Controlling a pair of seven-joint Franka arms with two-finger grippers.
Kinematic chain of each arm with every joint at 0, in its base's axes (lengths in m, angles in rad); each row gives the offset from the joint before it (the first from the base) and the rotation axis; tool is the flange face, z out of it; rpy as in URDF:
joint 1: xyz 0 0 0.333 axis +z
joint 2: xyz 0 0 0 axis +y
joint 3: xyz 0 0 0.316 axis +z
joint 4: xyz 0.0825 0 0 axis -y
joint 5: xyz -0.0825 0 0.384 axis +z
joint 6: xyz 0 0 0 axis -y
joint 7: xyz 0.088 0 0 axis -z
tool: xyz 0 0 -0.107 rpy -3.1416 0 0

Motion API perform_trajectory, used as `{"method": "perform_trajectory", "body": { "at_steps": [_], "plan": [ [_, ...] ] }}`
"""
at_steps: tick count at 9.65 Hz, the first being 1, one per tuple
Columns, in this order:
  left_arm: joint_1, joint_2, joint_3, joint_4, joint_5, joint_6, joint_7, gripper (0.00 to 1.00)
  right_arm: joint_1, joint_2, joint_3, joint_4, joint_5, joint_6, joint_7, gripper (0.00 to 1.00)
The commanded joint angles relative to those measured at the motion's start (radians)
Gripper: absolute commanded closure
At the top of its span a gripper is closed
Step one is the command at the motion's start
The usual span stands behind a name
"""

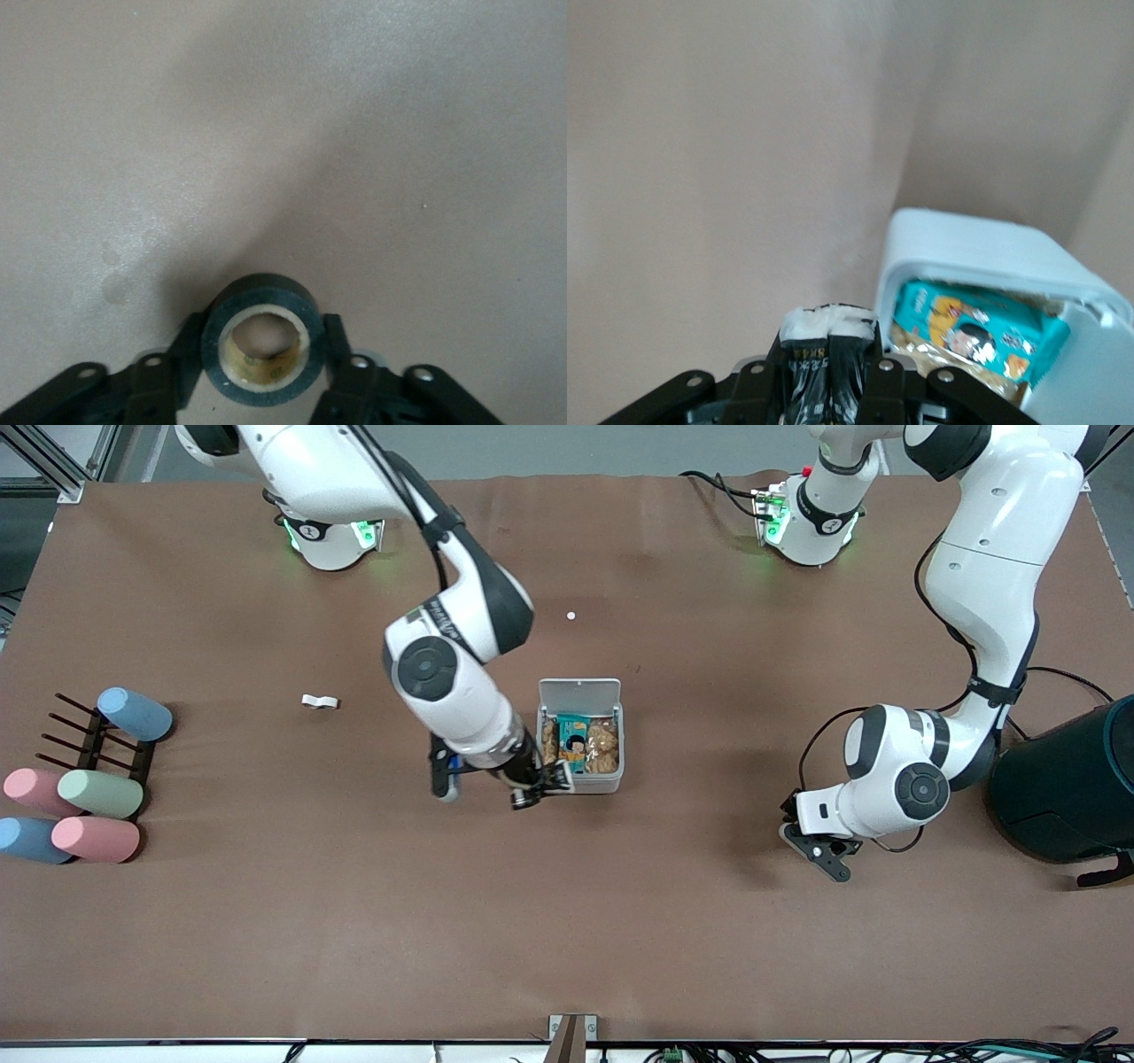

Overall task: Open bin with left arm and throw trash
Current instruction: 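Drop the packet into the bin while the left gripper grasps the tape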

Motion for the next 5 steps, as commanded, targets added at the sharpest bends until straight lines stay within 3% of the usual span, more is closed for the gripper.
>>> {"method": "perform_trajectory", "body": {
  "at_steps": [1, 5],
  "plan": [
    [-0.012, -0.022, 0.001, -0.009, 0.014, 0.001, -0.013, 1.00, 0.049, 0.011, -0.010, 0.013, 0.017, -0.019, 0.018, 0.91],
    [-0.117, -0.059, -0.029, 0.090, 0.017, -0.177, -0.221, 1.00, 0.071, 0.018, -0.010, -0.053, 0.015, -0.074, 0.014, 0.90]
  ]
}}
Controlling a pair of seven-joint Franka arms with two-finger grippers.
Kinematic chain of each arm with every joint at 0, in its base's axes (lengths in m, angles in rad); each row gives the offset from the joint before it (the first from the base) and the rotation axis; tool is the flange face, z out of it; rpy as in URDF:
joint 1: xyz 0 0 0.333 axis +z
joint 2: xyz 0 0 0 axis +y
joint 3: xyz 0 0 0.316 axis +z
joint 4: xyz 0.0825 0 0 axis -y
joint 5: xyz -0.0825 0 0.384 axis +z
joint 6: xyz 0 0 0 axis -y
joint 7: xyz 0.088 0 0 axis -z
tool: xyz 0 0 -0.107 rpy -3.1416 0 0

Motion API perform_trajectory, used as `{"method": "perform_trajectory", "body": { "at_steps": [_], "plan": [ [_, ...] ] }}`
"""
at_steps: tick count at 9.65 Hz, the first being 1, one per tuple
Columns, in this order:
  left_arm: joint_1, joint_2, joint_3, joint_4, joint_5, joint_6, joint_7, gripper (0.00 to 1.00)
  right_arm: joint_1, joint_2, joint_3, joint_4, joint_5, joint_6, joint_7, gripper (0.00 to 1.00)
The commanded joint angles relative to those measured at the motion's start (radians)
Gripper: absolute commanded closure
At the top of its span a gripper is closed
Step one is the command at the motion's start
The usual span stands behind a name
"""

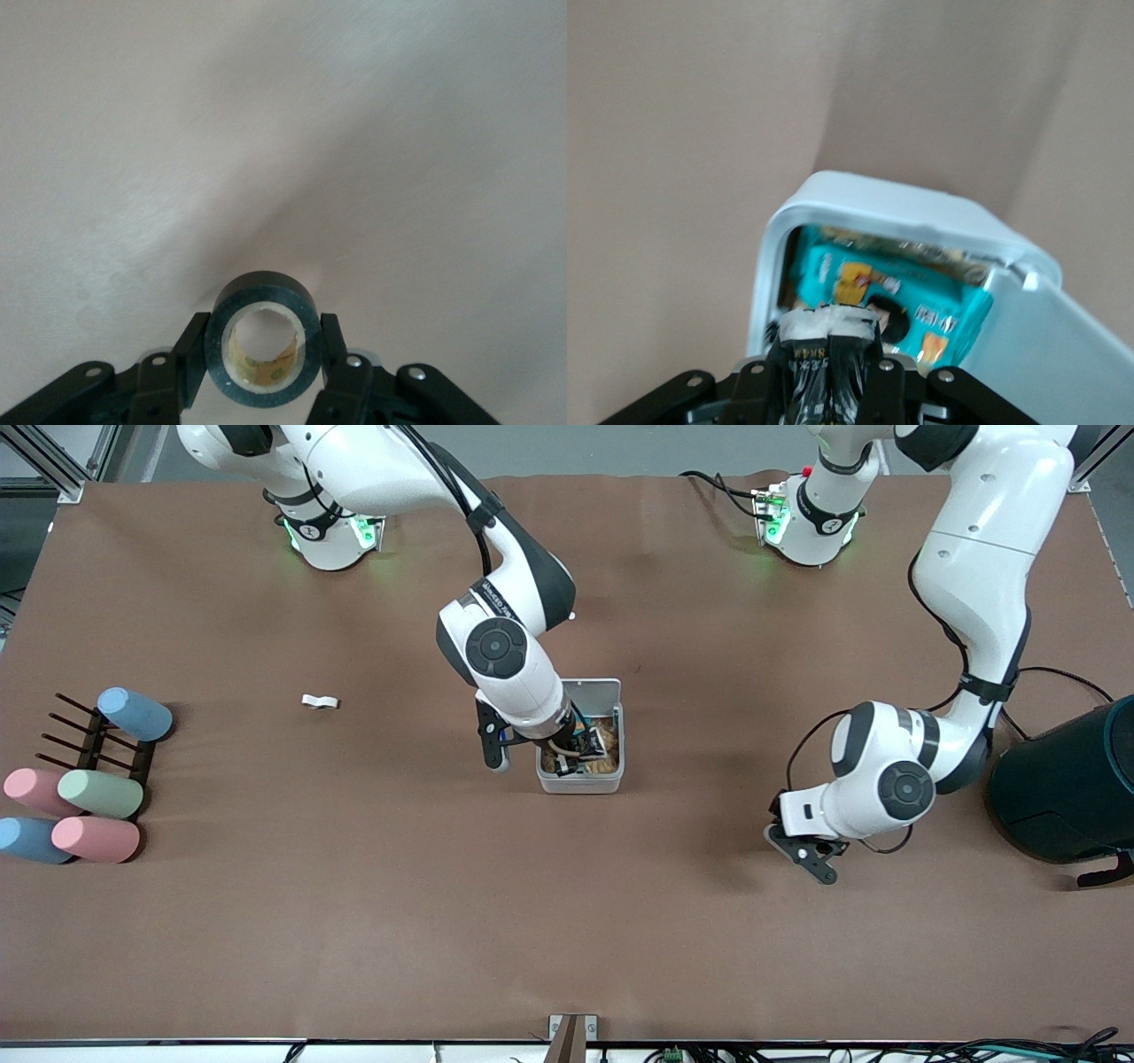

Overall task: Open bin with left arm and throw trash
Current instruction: 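Drop the packet into the bin while the left gripper grasps the tape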

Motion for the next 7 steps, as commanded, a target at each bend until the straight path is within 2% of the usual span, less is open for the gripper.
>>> {"method": "perform_trajectory", "body": {
  "at_steps": [1, 2, 3, 4, 5, 7],
  "plan": [
    [-0.052, -0.047, -0.032, 0.013, 0.009, -0.063, -0.149, 1.00, -0.006, -0.005, -0.008, -0.029, 0.015, -0.023, 0.001, 0.88],
    [-0.070, -0.055, -0.059, 0.016, 0.009, -0.071, -0.232, 1.00, -0.014, -0.005, -0.010, -0.027, 0.012, -0.022, -0.003, 0.75],
    [-0.081, -0.061, -0.085, 0.039, 0.014, -0.091, -0.286, 1.00, -0.023, -0.005, -0.010, -0.027, 0.010, -0.023, -0.002, 0.41],
    [-0.089, -0.067, -0.110, 0.071, 0.003, -0.130, -0.341, 1.00, -0.018, -0.006, -0.010, -0.026, 0.010, -0.025, 0.018, 0.00],
    [-0.086, -0.069, -0.175, 0.094, 0.003, -0.150, -0.436, 1.00, -0.021, -0.009, -0.010, -0.024, 0.012, -0.035, 0.014, 0.00],
    [-0.092, -0.068, -0.256, 0.105, 0.006, -0.151, -0.609, 1.00, -0.023, -0.015, -0.010, -0.016, 0.013, -0.066, 0.006, 0.00]
  ]
}}
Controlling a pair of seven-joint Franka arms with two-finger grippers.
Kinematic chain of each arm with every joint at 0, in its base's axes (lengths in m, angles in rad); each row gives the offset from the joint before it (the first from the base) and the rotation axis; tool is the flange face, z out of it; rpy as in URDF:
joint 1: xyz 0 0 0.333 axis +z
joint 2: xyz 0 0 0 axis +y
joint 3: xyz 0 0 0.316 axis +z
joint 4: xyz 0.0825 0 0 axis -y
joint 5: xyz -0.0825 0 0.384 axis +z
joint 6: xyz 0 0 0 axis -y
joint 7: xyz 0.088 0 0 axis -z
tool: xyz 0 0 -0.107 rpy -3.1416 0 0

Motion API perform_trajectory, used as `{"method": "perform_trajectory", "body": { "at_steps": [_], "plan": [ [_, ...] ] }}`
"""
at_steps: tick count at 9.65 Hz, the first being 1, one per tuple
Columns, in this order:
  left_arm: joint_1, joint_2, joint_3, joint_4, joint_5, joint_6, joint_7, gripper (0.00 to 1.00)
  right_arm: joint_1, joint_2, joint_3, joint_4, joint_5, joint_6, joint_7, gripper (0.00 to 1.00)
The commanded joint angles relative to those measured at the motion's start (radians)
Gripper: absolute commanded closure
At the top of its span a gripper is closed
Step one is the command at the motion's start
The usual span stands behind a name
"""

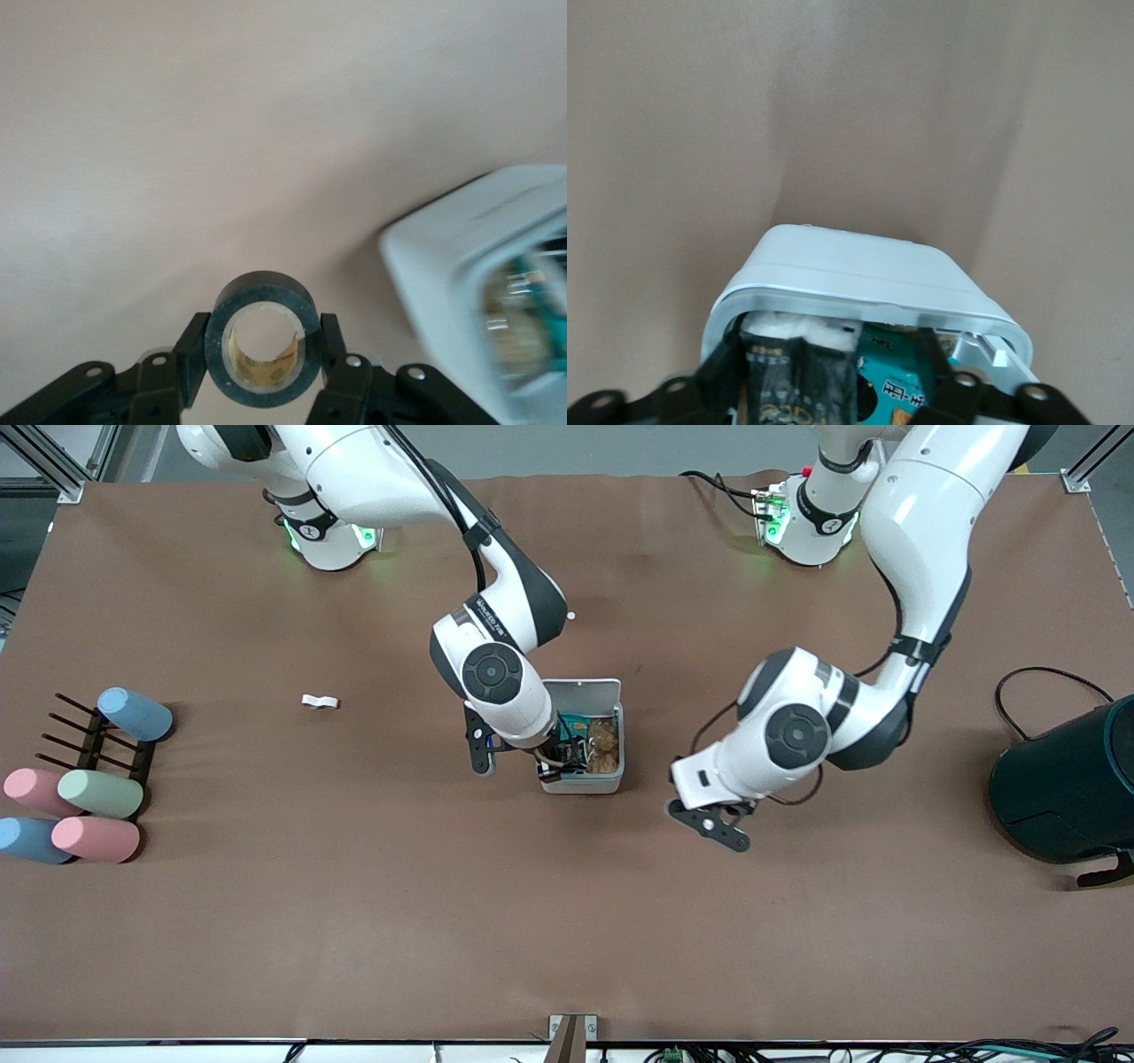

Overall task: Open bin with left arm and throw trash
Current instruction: 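Carry the tape roll over the bin with the left gripper while the right gripper withdraws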

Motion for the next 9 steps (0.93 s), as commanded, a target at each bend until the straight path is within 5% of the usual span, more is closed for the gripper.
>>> {"method": "perform_trajectory", "body": {
  "at_steps": [1, 5, 8, 9],
  "plan": [
    [-0.001, -0.007, -0.069, 0.007, 0.010, -0.021, -0.151, 1.00, -0.007, -0.029, 0.001, -0.004, 0.012, -0.021, -0.001, 0.00],
    [-0.102, 0.014, -0.078, 0.006, 0.018, -0.017, -0.371, 0.98, -0.087, -0.106, 0.002, 0.001, 0.031, -0.140, -0.031, 0.00],
    [-0.115, 0.023, -0.074, 0.001, 0.019, -0.014, -0.405, 0.91, -0.251, -0.165, -0.004, -0.040, 0.068, -0.288, -0.294, 0.00],
    [-0.113, 0.027, -0.074, -0.003, 0.028, -0.012, -0.405, 0.85, -0.326, -0.219, -0.006, -0.141, 0.067, -0.296, -0.456, 0.00]
  ]
}}
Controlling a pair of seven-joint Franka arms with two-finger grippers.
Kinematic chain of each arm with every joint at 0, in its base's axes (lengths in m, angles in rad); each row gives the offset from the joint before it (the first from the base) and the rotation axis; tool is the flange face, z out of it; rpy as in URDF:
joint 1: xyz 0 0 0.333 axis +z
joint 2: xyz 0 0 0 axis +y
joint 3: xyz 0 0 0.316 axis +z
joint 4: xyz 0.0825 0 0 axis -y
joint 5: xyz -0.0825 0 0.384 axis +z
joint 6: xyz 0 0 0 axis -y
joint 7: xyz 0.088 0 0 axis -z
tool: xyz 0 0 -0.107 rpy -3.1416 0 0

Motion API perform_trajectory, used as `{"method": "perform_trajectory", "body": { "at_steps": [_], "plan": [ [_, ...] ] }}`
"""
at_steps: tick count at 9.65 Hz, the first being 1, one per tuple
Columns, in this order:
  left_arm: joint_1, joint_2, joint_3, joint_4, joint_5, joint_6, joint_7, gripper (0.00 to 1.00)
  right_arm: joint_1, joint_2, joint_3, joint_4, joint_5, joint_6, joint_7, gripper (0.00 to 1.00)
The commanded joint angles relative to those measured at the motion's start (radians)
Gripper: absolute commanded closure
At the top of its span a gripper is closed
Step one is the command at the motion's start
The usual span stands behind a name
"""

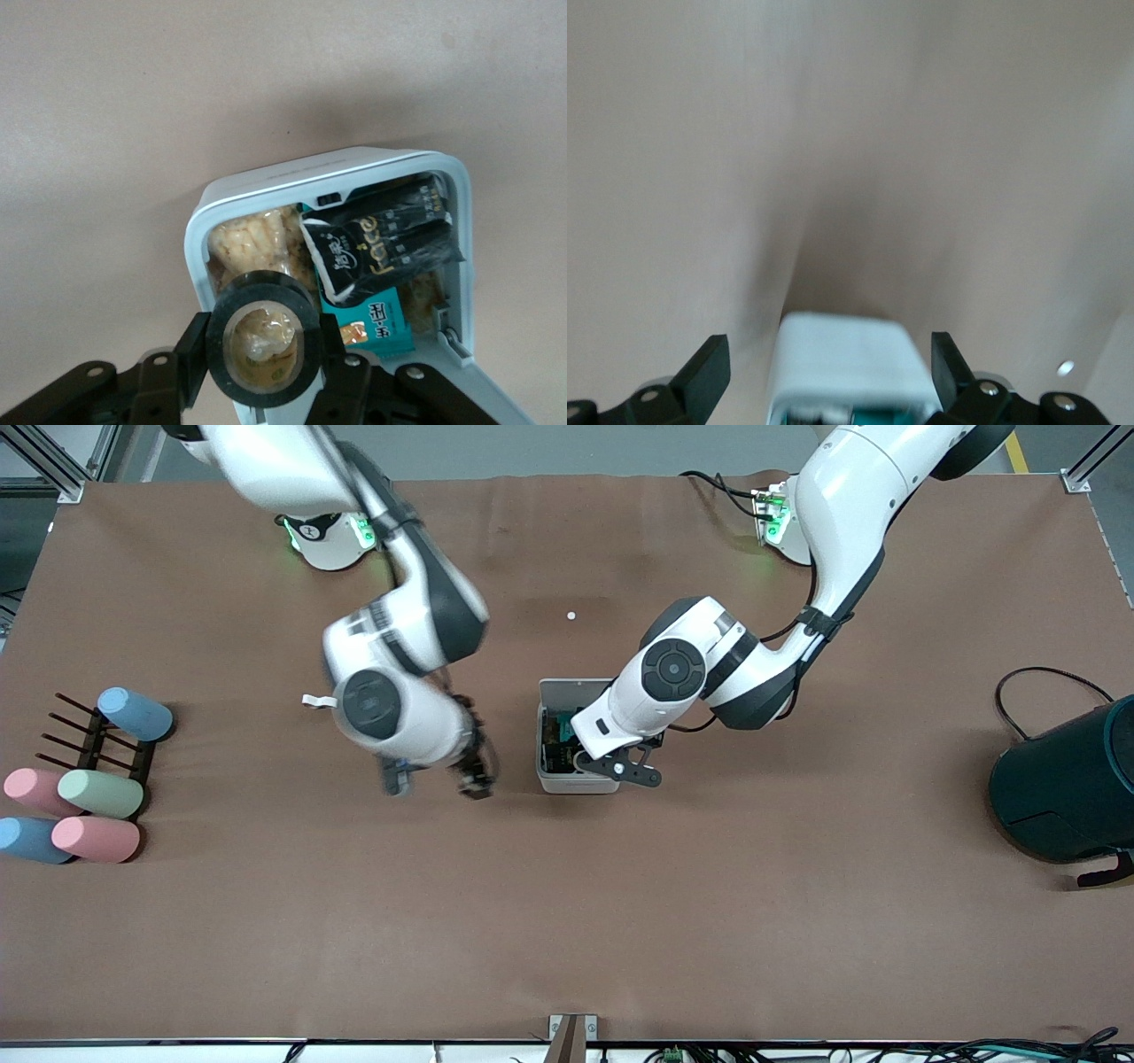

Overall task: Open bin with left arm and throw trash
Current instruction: 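Carry the tape roll over the bin with the left gripper while the right gripper withdraws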

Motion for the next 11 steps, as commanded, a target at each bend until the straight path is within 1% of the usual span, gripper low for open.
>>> {"method": "perform_trajectory", "body": {
  "at_steps": [1, 2, 3, 4, 5, 6, 7, 8, 9, 10, 11],
  "plan": [
    [0.004, 0.006, -0.001, -0.003, 0.057, -0.006, -0.016, 0.79, -0.151, -0.162, 0.013, -0.270, 0.017, 0.006, -0.332, 0.00],
    [0.003, 0.007, -0.001, -0.005, 0.063, -0.006, -0.019, 0.78, -0.223, -0.232, 0.012, -0.409, 0.011, 0.053, -0.543, 0.00],
    [0.003, 0.012, -0.001, -0.011, 0.065, -0.004, -0.029, 0.74, -0.288, -0.278, 0.010, -0.519, -0.010, 0.107, -0.722, 0.00],
    [0.003, 0.014, -0.001, -0.014, 0.065, -0.003, -0.033, 0.74, -0.340, -0.299, 0.012, -0.594, -0.058, 0.147, -0.863, 0.00],
    [0.003, 0.015, -0.001, -0.014, 0.065, -0.003, -0.033, 0.69, -0.368, -0.299, 0.012, -0.634, -0.099, 0.170, -0.951, 0.00],
    [0.001, 0.017, -0.001, -0.014, 0.065, -0.003, -0.033, 0.54, -0.371, -0.309, 0.010, -0.688, -0.178, 0.229, -1.004, 0.00],
    [-0.005, 0.017, -0.001, -0.014, 0.065, -0.004, -0.033, 0.41, -0.385, -0.320, 0.012, -0.757, -0.197, 0.289, -1.016, 0.00],
    [-0.007, 0.017, -0.001, -0.013, 0.067, -0.003, -0.033, 0.01, -0.399, -0.345, 0.012, -0.830, -0.199, 0.363, -1.016, 0.00],
    [-0.007, 0.015, -0.001, -0.014, 0.067, -0.004, -0.034, 0.00, -0.428, -0.380, 0.012, -0.907, -0.198, 0.442, -1.004, 0.00],
    [-0.005, 0.012, -0.001, -0.013, 0.067, -0.003, -0.034, 0.00, -0.445, -0.412, 0.012, -0.961, -0.188, 0.484, -0.995, 0.00],
    [-0.004, 0.010, 0.001, -0.013, 0.067, -0.004, -0.033, 0.00, -0.469, -0.429, 0.012, -0.984, -0.188, 0.489, -0.963, 0.00]
  ]
}}
